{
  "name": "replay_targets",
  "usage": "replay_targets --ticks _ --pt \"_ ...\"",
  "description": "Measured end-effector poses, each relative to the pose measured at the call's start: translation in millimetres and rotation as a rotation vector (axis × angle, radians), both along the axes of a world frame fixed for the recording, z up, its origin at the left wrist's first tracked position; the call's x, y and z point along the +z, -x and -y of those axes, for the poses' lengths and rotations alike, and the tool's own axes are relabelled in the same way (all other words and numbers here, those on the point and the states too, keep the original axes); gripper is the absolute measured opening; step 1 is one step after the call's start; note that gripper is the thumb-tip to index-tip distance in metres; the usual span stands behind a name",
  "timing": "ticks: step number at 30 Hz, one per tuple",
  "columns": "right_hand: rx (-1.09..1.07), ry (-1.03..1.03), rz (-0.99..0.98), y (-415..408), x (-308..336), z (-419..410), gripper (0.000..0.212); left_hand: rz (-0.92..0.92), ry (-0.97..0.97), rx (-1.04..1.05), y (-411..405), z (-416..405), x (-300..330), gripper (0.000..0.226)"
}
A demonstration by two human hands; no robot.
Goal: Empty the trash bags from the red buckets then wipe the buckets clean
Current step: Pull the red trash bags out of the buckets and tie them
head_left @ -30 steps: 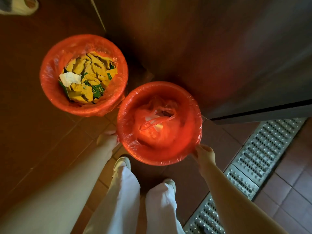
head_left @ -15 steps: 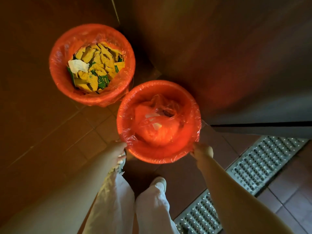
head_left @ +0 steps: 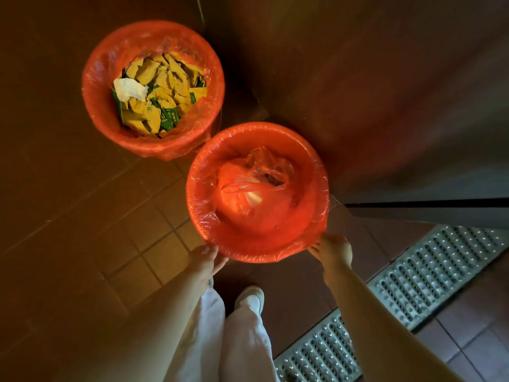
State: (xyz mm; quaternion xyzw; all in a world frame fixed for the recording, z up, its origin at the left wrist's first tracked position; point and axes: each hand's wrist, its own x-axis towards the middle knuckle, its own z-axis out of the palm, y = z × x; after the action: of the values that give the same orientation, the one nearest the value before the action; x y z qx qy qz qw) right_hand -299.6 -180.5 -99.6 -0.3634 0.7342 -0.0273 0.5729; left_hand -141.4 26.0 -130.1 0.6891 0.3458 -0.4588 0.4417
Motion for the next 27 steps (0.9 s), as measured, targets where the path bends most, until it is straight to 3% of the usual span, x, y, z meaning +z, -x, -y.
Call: replay_targets --ticks 8,14,18,27 --pt "-0.292 -0.16 0.277 0.8 12.2 0.5 0.016 -0.018 -0.033 0.047 -4.5 0.2 5.2 0.015" --pt "-0.323 -0.192 0.353 -14.5 16.8 7.8 0.017 -0.007 0.021 0.053 -6.4 2.2 7.2 0.004" --pt "-0.326 -0.168 0.378 -16.4 15.2 9.6 0.024 0.001 0.034 0.029 -4.6 4.7 6.4 0.004" --pt "-0.438 -0.153 0.548 -33.9 10.6 5.0 0.019 0.021 0.055 0.025 -3.1 5.4 5.7 0.004"
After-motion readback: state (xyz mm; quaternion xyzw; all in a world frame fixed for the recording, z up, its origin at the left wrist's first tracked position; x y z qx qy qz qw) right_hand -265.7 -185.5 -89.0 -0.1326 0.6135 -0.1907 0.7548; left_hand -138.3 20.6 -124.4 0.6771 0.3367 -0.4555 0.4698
